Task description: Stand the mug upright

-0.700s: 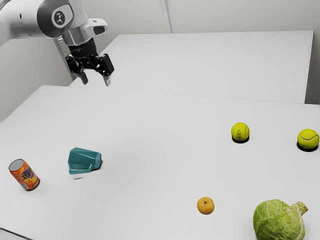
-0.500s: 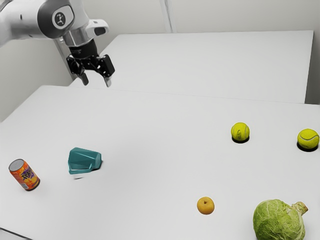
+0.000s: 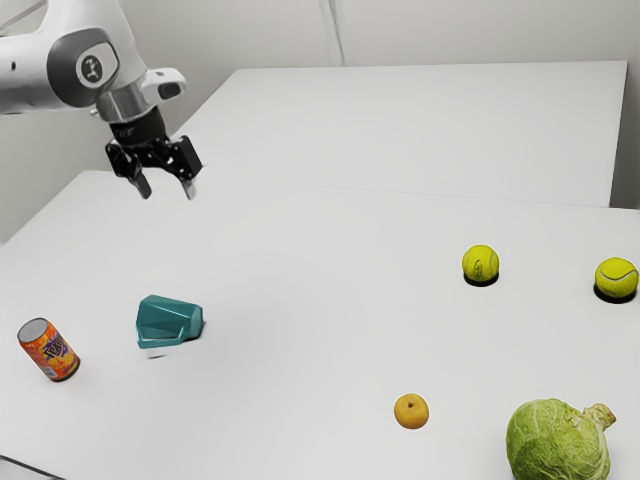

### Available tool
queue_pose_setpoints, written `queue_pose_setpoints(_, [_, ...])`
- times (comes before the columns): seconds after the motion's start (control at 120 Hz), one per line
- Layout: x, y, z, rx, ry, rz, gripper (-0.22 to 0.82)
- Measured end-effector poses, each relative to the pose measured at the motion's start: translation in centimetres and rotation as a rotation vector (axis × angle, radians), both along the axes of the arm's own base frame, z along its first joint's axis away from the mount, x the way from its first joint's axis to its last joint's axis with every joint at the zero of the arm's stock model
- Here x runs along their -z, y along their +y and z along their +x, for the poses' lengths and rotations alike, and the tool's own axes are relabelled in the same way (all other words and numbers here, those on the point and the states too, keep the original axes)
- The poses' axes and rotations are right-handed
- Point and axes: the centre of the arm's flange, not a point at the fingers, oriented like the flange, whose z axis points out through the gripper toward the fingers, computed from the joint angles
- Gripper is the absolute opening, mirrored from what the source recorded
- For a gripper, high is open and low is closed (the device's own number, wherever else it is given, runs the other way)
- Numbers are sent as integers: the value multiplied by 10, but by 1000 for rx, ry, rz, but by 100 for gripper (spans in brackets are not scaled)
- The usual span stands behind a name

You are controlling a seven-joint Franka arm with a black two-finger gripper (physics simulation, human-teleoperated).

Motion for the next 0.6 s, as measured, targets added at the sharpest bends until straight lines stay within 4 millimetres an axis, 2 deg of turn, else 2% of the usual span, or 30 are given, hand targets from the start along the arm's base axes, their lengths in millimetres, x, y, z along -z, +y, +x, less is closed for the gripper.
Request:
queue_pose_setpoints(0.1, [11, 26, -5, -33, 8, -31, 58])
queue_pose_setpoints(0.333, [61, 90, -21, -103, 5, -144, 58])
queue_pose_setpoints(0.6, [115, 145, -41, -144, -47, -271, 58])
